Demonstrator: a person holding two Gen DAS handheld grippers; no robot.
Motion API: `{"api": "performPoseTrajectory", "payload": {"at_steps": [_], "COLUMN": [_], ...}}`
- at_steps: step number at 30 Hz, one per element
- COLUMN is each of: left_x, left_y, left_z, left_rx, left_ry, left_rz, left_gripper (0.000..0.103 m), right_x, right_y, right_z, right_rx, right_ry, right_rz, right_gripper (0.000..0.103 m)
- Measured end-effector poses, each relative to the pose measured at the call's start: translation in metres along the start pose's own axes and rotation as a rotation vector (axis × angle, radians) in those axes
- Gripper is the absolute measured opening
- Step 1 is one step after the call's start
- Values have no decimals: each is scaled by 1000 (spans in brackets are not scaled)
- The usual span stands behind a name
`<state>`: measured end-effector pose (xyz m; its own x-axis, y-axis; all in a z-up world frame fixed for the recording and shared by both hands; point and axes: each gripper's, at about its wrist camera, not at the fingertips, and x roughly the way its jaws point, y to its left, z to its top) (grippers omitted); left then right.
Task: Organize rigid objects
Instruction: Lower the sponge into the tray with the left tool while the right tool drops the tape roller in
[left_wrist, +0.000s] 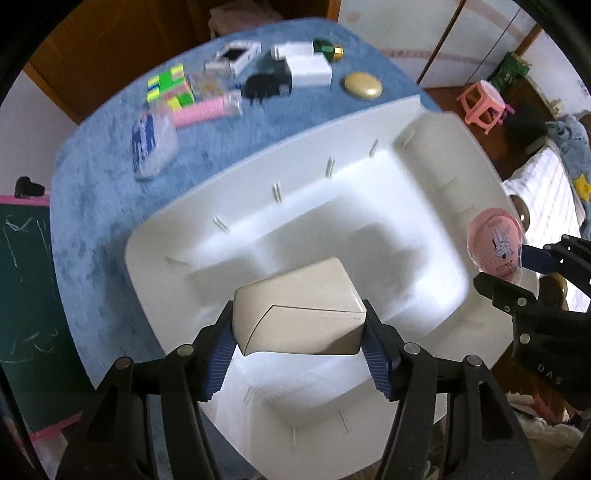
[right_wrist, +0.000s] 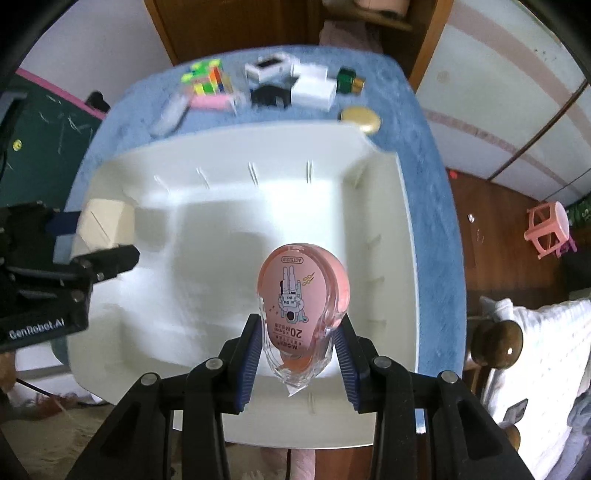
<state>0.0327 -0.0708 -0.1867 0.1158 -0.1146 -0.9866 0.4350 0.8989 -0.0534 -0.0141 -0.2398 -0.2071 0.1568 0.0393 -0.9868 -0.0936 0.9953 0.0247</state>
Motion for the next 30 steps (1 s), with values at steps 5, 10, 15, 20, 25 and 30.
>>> {"api": "performPoseTrajectory", "payload": {"at_steps": [5,10,15,20,25,30], "left_x": [9,15,10,-2,-12,-24], "left_y": [-2,0,2,1,1,3], "left_z": [-4,-6,-9,-11,-10,-5], "left_rx": [-7,-24,-36,-29,-26,-36], "left_ry": [57,97,93,63,34,-6], "left_rz": [-17,6,12,27,39,43], "left_gripper": [66,67,69,69,69,69], "right_x": [12,10,2,-4,-11,-19], "right_y": [5,14,18,22,27,30], "right_z": [-4,-5,-3,0,4,4], "right_rx": [-40,-79,-103,-124,-150,-172], "right_ry": [44,26,1,-17,-40,-69], "right_rz": [-18,-53,-58,-62,-73,-81], "right_gripper": [40,63,64,64,64,64]}}
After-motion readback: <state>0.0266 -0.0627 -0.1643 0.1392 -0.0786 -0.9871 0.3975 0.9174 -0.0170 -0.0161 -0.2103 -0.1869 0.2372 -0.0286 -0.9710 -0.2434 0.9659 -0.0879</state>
